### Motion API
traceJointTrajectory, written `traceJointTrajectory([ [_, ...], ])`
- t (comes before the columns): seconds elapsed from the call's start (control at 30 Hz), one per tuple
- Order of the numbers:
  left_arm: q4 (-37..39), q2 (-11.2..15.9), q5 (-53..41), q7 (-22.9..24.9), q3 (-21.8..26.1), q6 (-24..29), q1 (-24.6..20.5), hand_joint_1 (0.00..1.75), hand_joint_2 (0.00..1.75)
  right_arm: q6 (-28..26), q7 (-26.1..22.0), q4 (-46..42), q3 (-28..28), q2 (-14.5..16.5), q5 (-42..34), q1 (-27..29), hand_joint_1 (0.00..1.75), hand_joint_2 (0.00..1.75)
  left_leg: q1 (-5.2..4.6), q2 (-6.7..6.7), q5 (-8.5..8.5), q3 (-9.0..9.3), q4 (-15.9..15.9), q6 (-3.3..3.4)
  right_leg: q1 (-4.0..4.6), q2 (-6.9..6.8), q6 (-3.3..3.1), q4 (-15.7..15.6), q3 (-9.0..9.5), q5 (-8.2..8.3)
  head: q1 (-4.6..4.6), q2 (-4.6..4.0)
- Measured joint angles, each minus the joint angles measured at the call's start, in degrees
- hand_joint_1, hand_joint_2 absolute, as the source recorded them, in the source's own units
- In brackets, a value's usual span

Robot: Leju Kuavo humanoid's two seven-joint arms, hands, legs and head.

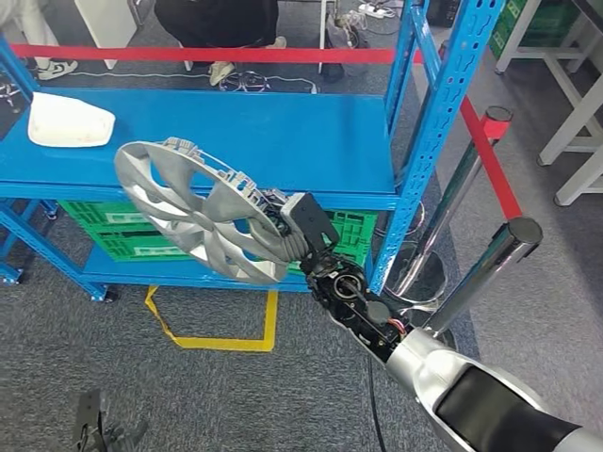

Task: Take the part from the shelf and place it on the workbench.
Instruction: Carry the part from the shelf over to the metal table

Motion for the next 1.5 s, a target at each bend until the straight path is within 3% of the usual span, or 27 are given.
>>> traceJointTrajectory([
  [0.1, 0.00, 0.14, -0.02, 0.01, -0.02, -0.03, -0.22, 0.00, 1.75, -0.11, 0.18, 0.12, -0.18, 0.12, 0.81, 0.03, 1.75, 1.75, 0.19, 1.21, -5.00, -5.66, 11.53, -0.72, -0.03, -1.09, -0.19, -0.15, 0.06, 0.05, -0.52, 0.00],
  [0.13, 0.00, 0.15, -0.02, -0.05, -0.02, 0.01, -0.16, 0.00, 1.75, -0.08, 0.26, 0.15, -0.21, 0.12, 1.05, 0.13, 1.75, 1.75, 0.27, 1.34, -5.39, -6.83, 13.73, -0.91, -0.03, -1.47, -0.18, -0.14, 0.06, 0.02, -0.59, 0.00],
  [0.17, 0.00, 0.18, -0.02, -0.19, -0.02, 0.08, -0.10, 0.00, 1.75, -0.01, 0.36, 0.18, -0.23, 0.12, 1.26, 0.27, 1.75, 1.75, 0.36, 1.47, -4.71, -6.84, 13.64, -1.07, -0.03, -1.84, -0.13, -0.11, 0.05, -0.03, -0.67, 0.00],
  [0.2, 0.00, 0.21, -0.02, -0.42, -0.02, 0.23, -0.04, 0.00, 1.75, 0.13, 0.48, 0.20, -0.23, 0.14, 1.48, 0.45, 1.75, 1.75, 0.46, 1.72, -3.08, -5.56, 11.12, -1.15, -0.04, -2.22, -0.02, -0.05, 0.07, -0.11, -0.74, 0.00],
  [0.27, 0.00, 0.31, 0.12, -1.20, -0.02, 0.65, -0.03, 0.00, 1.75, 0.42, 0.63, 0.21, -0.23, 0.21, 1.74, 0.69, 1.75, 1.75, 0.39, 3.40, 0.47, -1.04, 2.48, -1.15, 0.16, -2.87, 0.43, 0.34, 0.03, -0.47, -0.90, -0.01],
  [0.3, 0.00, 0.35, 0.29, -1.69, -0.02, 0.87, -0.04, 0.00, 1.75, 0.50, 0.65, 0.21, -0.23, 0.25, 1.79, 0.72, 1.75, 1.75, 0.28, 4.05, 1.49, 0.68, -0.86, -0.85, 0.35, -3.18, 0.71, 0.57, -0.05, -0.68, -0.94, -0.01],
  [0.33, 0.00, 0.37, 0.54, -2.15, -0.02, 1.01, 0.02, 0.00, 1.75, 0.48, 0.62, 0.21, -0.24, 0.27, 1.80, 0.75, 1.75, 1.75, 0.13, 4.45, 1.83, 1.59, -2.76, -0.50, 0.54, -3.50, 0.98, 0.75, -0.12, -0.88, -0.90, -0.01],
  [0.4, 0.00, 0.37, 1.02, -3.00, -0.02, 1.07, 0.45, 0.00, 1.75, 0.24, 0.56, 0.20, -0.25, 0.29, 1.75, 0.84, 1.75, 1.75, -0.02, 3.59, 1.78, 1.74, -3.35, 0.41, 0.63, -4.33, 1.48, 0.89, -0.09, -1.19, -0.68, 0.00],
  [0.47, 0.00, 0.37, 1.23, -3.56, -0.02, 0.95, 1.01, 0.00, 1.75, -0.10, 0.54, 0.19, -0.25, 0.28, 1.69, 0.95, 1.75, 1.75, 0.07, 2.73, 1.85, 1.88, -3.53, 1.11, 0.33, -3.89, 2.09, 2.14, -0.58, -2.39, -0.52, 0.00],
  [0.5, 0.00, 0.38, 1.25, -3.71, -0.02, 0.91, 1.15, 0.00, 1.75, -0.22, 0.53, 0.19, -0.26, 0.28, 1.65, 1.00, 1.75, 1.75, 0.17, 2.32, 1.91, 1.96, -3.62, 1.45, 0.17, -3.09, 2.38, 4.45, -1.60, -3.81, -0.38, 0.00],
  [0.6, 0.00, 0.41, 1.25, -3.90, -0.02, 0.88, 1.32, 0.00, 1.75, -0.31, 0.51, 0.19, -0.27, 0.27, 1.54, 1.39, 1.75, 1.75, 0.17, 0.87, 1.89, 2.03, -3.64, 1.89, -0.03, -1.10, 2.80, 16.74, -7.32, -9.16, 0.13, 0.00],
  [0.63, 0.00, 0.41, 1.26, -3.91, -0.02, 0.86, 1.40, 0.00, 1.75, -0.31, 0.51, 0.19, -0.27, 0.27, 1.52, 1.62, 1.75, 1.75, 0.13, 0.27, 1.87, 2.07, -3.63, 1.91, -0.03, -0.97, 2.79, 19.16, -8.62, -9.57, 0.18, 0.00],
  [0.67, 0.00, 0.41, 1.26, -3.92, -0.02, 0.84, 1.49, 0.00, 1.75, -0.32, 0.52, 0.19, -0.27, 0.27, 1.51, 1.81, 1.75, 1.75, 0.10, -0.37, 1.86, 2.14, -3.62, 1.92, -0.03, -0.88, 2.67, 19.13, -8.83, -8.74, 0.21, 0.00],
  [0.7, 0.00, 0.41, 1.26, -3.92, -0.02, 0.80, 1.55, 0.00, 1.75, -0.34, 0.55, 0.19, -0.27, 0.27, 1.50, 1.94, 1.75, 1.75, 0.08, -1.05, 1.84, 2.25, -3.61, 1.90, -0.02, -0.62, 2.44, 16.56, -7.87, -6.78, 0.27, 0.00],
  [0.73, 0.00, 0.38, 1.26, -3.93, -0.02, 0.75, 1.59, 0.00, 1.75, -0.36, 0.56, 0.19, -0.28, 0.27, 1.49, 1.99, 1.75, 1.75, 0.10, -1.70, 1.82, 2.37, -3.62, 1.87, -0.01, 0.12, 2.12, 12.26, -6.06, -4.19, 0.35, 0.00],
  [0.8, 0.00, 0.21, 1.25, -3.95, -0.02, 0.63, 1.58, 0.00, 1.75, -0.37, 0.55, 0.18, -0.30, 0.26, 1.48, 1.97, 1.75, 1.75, 0.27, -2.75, 1.90, 2.30, -3.65, 1.60, -0.15, 3.12, 1.51, 4.43, -2.71, -0.66, 0.26, 0.00],
  [0.87, 0.00, 0.08, 1.29, -3.96, -0.02, 0.57, 1.65, 0.00, 1.75, -0.35, 0.49, 0.17, -0.30, 0.28, 1.46, 1.90, 1.75, 1.75, 0.68, -3.78, 2.26, 1.77, -3.75, 0.91, -0.06, 4.64, 1.29, 1.69, -1.39, -0.07, 0.30, 0.00],
  [0.93, 0.01, 0.08, 1.33, -3.94, -0.03, 0.57, 1.87, 0.00, 1.75, -0.40, 0.56, 0.16, -0.30, 0.31, 1.44, 1.88, 1.75, 1.75, 0.90, -4.73, 2.56, 1.50, -3.92, 0.14, -0.04, 3.32, 1.09, 0.81, -0.73, 0.19, 0.56, 0.00],
  [1.0, 0.02, 0.09, 1.26, -3.84, -0.04, 0.57, 1.89, 0.00, 1.75, -0.55, 0.73, 0.16, -0.31, 0.34, 1.36, 1.88, 1.75, 1.75, 0.57, -2.92, 1.20, 0.50, -1.83, -0.34, -0.29, 1.84, 0.60, -0.27, -0.05, 0.62, 0.24, 0.00],
  [1.07, 0.02, 0.15, 1.26, -3.54, -0.04, 0.63, 1.73, 0.00, 1.75, -0.75, 0.79, 0.16, -0.31, 0.36, 1.03, 1.80, 1.75, 1.75, 0.37, 0.08, -2.30, -2.95, 5.26, -0.72, -0.21, 0.37, 0.21, -0.75, 0.23, 0.82, -0.32, 0.00],
  [1.1, 0.02, 0.15, 1.34, -3.37, -0.04, 0.66, 1.71, 0.00, 1.75, -0.89, 0.82, 0.16, -0.31, 0.36, 0.81, 1.77, 1.75, 1.75, 0.45, 0.79, -3.95, -5.01, 9.38, -0.92, -0.14, -0.38, 0.12, -0.74, 0.20, 0.80, -0.47, 0.00],
  [1.17, 0.02, 0.10, 1.59, -3.15, -0.04, 0.63, 1.89, 0.00, 1.75, -1.15, 0.93, 0.16, -0.29, 0.36, 0.44, 1.82, 1.75, 1.75, 0.62, 1.37, -4.56, -6.73, 12.92, -1.23, -0.07, -1.79, 0.07, -0.69, 0.10, 0.74, -0.58, 0.00],
  [1.2, 0.02, 0.09, 1.69, -3.16, -0.04, 0.51, 1.97, 0.00, 1.75, -1.22, 0.99, 0.16, -0.27, 0.36, 0.29, 1.84, 1.75, 1.75, 0.67, 1.66, -3.33, -5.63, 10.99, -1.32, -0.07, -2.45, 0.10, -0.66, 0.08, 0.71, -0.62, 0.00],
  [1.27, 0.02, 0.17, 1.73, -3.59, -0.04, 0.12, 1.89, 0.00, 1.75, -1.25, 1.02, 0.16, -0.25, 0.36, -0.04, 1.81, 1.75, 1.75, 0.61, 3.30, 0.04, -0.74, 2.34, -1.31, 0.06, -3.62, 0.38, -0.48, 0.04, 0.52, -0.72, 0.00],
  [1.33, 0.01, 0.24, 1.56, -4.32, -0.04, -0.10, 1.66, 0.00, 1.75, -1.30, 0.90, 0.16, -0.24, 0.36, -0.37, 1.63, 1.75, 1.75, 0.31, 4.48, 1.86, 2.76, -3.93, -0.76, 0.35, -4.61, 0.89, -0.18, -0.01, 0.22, -0.67, 0.00],
  [1.43, 0.02, 0.30, 1.28, -4.84, -0.04, 0.04, 1.69, 0.00, 1.75, -1.39, 0.72, 0.16, -0.17, 0.36, -0.74, 1.42, 1.75, 1.75, 0.13, 3.32, 2.12, 3.10, -4.83, 0.27, 0.42, -5.58, 1.75, 0.06, 0.08, -0.18, -0.30, 0.00],
  [1.5, 0.02, 0.34, 1.11, -5.01, -0.04, 0.31, 1.70, 0.00, 1.75, -1.42, 0.67, 0.17, -0.15, 0.36, -0.94, 1.29, 1.75, 1.75, 0.41, 2.45, 2.30, 3.18, -4.99, 0.91, 0.17, -3.94, 2.38, 2.38, -0.95, -1.93, -0.13, 0.00],
])
